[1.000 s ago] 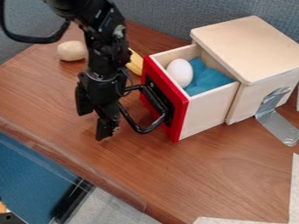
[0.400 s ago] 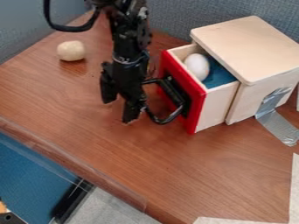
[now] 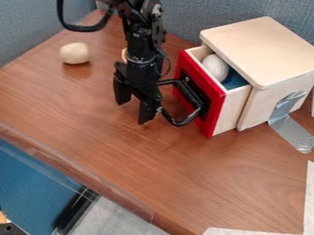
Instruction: Close the drawer
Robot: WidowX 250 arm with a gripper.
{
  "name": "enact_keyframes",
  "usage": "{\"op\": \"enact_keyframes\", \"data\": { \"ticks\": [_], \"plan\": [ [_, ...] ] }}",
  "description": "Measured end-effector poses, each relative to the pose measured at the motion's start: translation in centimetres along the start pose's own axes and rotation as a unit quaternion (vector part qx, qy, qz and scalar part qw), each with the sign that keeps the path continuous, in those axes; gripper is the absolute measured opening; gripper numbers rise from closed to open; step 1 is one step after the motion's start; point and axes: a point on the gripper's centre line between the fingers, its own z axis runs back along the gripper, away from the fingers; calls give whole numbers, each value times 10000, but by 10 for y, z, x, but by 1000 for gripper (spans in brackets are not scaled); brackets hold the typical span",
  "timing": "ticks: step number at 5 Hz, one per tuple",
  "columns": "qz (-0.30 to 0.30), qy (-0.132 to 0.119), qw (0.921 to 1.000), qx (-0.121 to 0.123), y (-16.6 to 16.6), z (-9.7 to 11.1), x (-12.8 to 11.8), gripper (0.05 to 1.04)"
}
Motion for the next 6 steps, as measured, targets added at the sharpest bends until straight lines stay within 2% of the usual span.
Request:
{"op": "enact_keyframes", "data": {
  "ticks": [2, 4, 6],
  "plan": [
    [208, -135, 9997, -37, -8, -4, 24, 1000],
    [350, -163, 9992, -51, -12, -5, 43, 1000],
    [425, 32, 9990, -97, -12, -8, 42, 1000]
  ]
}}
